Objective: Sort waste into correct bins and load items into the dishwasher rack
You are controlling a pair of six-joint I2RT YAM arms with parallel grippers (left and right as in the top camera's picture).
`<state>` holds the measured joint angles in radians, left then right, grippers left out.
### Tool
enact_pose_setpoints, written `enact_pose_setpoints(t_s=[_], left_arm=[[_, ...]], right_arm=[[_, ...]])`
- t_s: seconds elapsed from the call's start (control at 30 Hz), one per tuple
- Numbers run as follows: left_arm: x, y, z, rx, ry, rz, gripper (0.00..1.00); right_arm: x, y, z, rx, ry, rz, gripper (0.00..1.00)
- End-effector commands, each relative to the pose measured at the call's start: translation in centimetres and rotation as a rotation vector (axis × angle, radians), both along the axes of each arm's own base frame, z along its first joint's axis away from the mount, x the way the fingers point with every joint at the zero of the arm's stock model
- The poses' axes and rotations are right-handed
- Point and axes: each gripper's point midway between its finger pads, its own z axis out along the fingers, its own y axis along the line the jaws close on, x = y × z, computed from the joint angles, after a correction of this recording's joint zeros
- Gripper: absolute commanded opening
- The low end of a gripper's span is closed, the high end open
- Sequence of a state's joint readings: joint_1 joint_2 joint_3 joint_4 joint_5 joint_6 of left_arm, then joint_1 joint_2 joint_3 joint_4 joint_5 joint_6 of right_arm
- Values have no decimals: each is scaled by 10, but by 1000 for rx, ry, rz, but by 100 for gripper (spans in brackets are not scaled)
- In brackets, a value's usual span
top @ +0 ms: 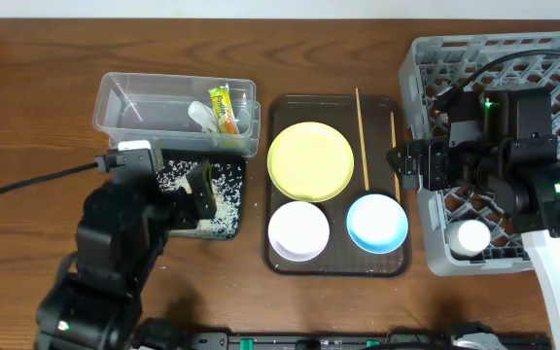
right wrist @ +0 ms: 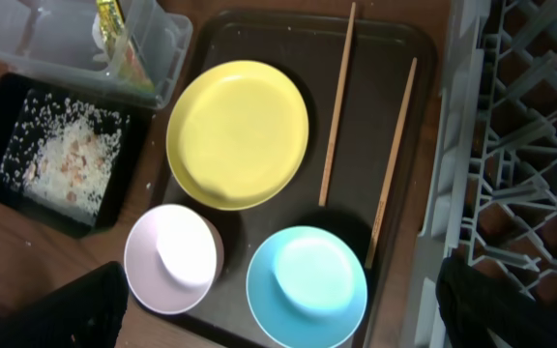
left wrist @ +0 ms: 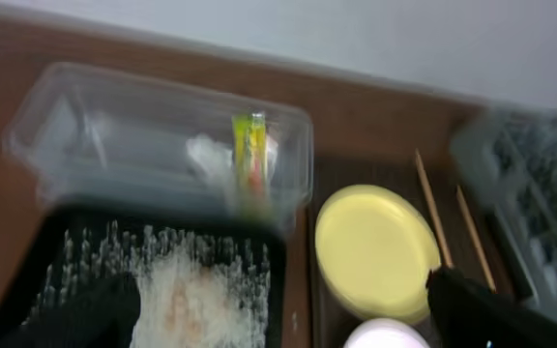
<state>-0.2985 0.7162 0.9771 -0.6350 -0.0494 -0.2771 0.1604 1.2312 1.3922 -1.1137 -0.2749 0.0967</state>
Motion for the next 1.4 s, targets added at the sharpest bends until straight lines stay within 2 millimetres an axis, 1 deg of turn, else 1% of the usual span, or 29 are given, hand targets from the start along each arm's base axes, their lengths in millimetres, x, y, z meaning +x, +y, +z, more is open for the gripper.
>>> enact_pose_setpoints(t_s=[0.0, 0.1, 0.17, 0.23, 0.43, 0.63, 0.87, 1.37], left_arm=[[4, -7, -9, 117, -141, -120, 96], [5, -10, -14, 111, -277, -153, 97], [3, -9, -25, 99, -329, -151, 97], [0, -7, -41, 92, -355, -143, 97], [-12, -3, -86, 93, -362, -138, 97], [-18, 7, -128, 98, -368, -100, 97], [-16, 12, -160, 105, -342, -83, 98], [-16, 12, -160, 105, -339, -83, 97]], right_arm=[[0, 2, 2, -10, -8, 18, 99], [0, 2, 2, -10, -8, 18, 99], [0, 2, 2, -10, -9, 18, 99], [0, 2, 2, -10, -8, 18, 99], [0, 2, 2, -10, -9, 18, 99], [0, 2, 2, -10, -9, 18, 99], [0, 2, 1, -10, -8, 18, 99], [0, 2, 1, -10, -8, 18, 99]])
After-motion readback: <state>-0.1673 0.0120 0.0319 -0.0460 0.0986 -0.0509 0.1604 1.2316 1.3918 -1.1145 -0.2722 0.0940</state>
